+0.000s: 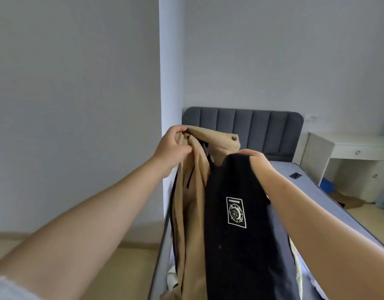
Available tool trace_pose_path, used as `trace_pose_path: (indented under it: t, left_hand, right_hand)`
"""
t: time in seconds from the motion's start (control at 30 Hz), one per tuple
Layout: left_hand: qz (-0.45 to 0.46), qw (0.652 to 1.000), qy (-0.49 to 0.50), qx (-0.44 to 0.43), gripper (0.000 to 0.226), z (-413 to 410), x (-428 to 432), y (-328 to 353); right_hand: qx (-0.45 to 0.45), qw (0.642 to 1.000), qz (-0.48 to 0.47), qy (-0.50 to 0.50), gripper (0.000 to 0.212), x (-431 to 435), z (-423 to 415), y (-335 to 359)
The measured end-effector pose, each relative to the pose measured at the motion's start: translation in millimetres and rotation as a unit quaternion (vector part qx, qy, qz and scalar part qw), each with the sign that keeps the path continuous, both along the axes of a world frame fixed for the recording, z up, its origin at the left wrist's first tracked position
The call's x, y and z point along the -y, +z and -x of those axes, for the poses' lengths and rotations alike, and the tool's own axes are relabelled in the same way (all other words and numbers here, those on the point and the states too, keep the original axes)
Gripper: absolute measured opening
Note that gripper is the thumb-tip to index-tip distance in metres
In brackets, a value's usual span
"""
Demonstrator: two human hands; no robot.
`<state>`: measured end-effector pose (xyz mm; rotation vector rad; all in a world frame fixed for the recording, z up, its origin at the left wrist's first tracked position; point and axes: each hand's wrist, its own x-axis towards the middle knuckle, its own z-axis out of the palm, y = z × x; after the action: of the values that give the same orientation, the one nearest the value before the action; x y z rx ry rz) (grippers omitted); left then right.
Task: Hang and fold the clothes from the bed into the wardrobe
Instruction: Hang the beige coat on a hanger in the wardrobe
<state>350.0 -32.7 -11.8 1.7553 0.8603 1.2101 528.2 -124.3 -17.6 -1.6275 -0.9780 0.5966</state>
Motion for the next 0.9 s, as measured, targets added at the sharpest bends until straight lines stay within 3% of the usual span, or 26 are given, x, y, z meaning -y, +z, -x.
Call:
trace_pose_path:
  t: [0.07, 0.2, 0.27, 0.33, 0.37, 0.4, 0.47, 0.53, 0.6, 0.67, 0.77, 0.9]
  left_hand:
    - [-0.007, 0.999, -0.023, 0.039, 0.044, 1.1, 4.6, 21.3]
    - [-0.032, 0.999, -0.012, 0.041, 0.043, 7.7, 13.1, 49.1]
    - [-0.054, 0.998, -0.013, 0.017, 0.044, 12.0, 16.8, 51.5]
    - [-0.071, 0.997, -0.022, -0.012, 0.043, 15.2, 20.3, 50.5]
    - [-0.076, 0.996, -0.031, -0.030, 0.042, 16.3, 22.1, 49.0]
    - [-0.076, 0.995, -0.044, -0.043, 0.041, 17.3, 24.9, 47.3]
    - [-0.056, 0.995, -0.083, -0.027, 0.038, 17.4, 29.4, 44.1]
    - [-0.025, 0.993, -0.116, 0.016, 0.035, 17.6, 32.6, 42.5]
    - [-0.006, 0.990, -0.133, 0.047, 0.035, 21.1, 33.4, 40.6]
    - [0.018, 0.988, -0.136, 0.069, 0.036, 28.3, 31.3, 36.6]
    - [0.060, 0.988, -0.124, 0.071, 0.033, 43.0, 25.4, 24.9]
    - [0.135, 0.986, -0.091, 0.045, 0.036, 61.7, 17.7, 13.6]
  right_hand:
    - [0.058, 0.998, 0.032, 0.016, 0.020, 6.3, 1.8, -8.3]
    - [0.112, 0.990, 0.050, 0.073, 0.043, 13.8, 2.6, 0.1]
    - [-0.028, 0.996, -0.007, 0.089, 0.041, 17.7, 5.1, 4.9]
    - [-0.209, 0.967, -0.088, 0.113, 0.041, 18.7, 7.3, 7.0]
    - [-0.235, 0.957, -0.103, 0.133, 0.039, 18.3, 9.5, 7.1]
    - [-0.195, 0.965, -0.089, 0.152, 0.039, 15.8, 12.1, 5.0]
    - [-0.005, 0.983, -0.010, 0.185, 0.072, 10.4, 23.1, -3.0]
    - [0.137, 0.971, 0.033, 0.195, 0.091, 4.6, 35.6, -14.6]
    - [0.169, 0.965, 0.066, 0.191, 0.079, 0.8, 41.5, -28.3]
    - [0.181, 0.958, 0.111, 0.192, 0.044, -2.4, 44.0, -37.2]
    - [0.176, 0.976, 0.062, 0.113, 0.009, -6.4, 51.4, -43.1]
    - [0.064, 0.995, -0.067, 0.024, 0.024, -9.5, 52.2, -28.2]
